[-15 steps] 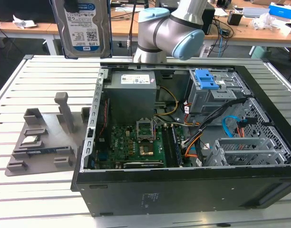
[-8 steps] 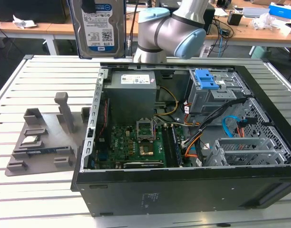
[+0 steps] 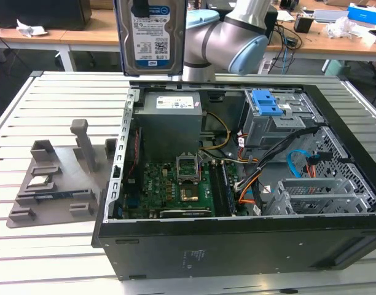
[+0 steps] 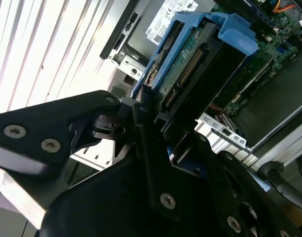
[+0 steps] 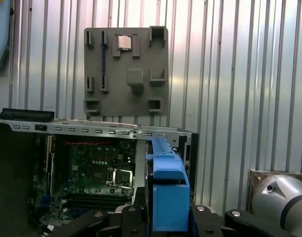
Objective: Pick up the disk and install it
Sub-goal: 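Pick up the disk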
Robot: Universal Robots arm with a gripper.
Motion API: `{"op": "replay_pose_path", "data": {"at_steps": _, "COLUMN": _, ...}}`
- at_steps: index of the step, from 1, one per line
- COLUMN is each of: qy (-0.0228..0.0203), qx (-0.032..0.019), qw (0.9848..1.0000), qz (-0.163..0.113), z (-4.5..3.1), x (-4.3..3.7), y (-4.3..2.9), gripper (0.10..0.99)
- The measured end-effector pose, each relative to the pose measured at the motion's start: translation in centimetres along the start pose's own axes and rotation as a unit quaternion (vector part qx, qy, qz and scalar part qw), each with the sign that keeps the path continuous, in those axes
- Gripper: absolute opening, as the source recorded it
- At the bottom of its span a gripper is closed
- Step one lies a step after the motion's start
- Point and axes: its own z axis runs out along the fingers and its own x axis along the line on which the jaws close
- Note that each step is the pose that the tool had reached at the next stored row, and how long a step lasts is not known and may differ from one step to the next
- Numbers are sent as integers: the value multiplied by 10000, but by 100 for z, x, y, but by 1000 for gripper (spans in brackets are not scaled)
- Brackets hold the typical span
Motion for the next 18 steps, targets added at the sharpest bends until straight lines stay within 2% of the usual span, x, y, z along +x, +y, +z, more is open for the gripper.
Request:
{"op": "replay_pose_path", "data": {"at_steps": 3, "qy": 0, "qx": -1, "qw": 10000, "qz": 0, "z": 0, "x": 6, "y": -105, "gripper": 365}}
{"op": "replay_pose_path", "data": {"at_steps": 5, "qy": 0, "qx": -3, "qw": 10000, "qz": 0, "z": 1, "x": 13, "y": -231, "gripper": 365}}
{"op": "replay_pose_path", "data": {"at_steps": 7, "qy": 0, "qx": -3, "qw": 10000, "qz": 0, "z": 1, "x": 17, "y": -296, "gripper": 365}}
{"op": "replay_pose_path", "data": {"at_steps": 11, "qy": -1, "qx": -7, "qw": 10000, "qz": 0, "z": 2, "x": 30, "y": -527, "gripper": 365}}
{"op": "replay_pose_path", "data": {"at_steps": 15, "qy": -1, "qx": -9, "qw": 10000, "qz": 0, "z": 2, "x": 37, "y": -646, "gripper": 365}}
{"op": "replay_pose_path", "data": {"at_steps": 18, "qy": 0, "qx": -12, "qw": 10000, "qz": 0, "z": 2, "x": 44, "y": -777, "gripper": 365}}
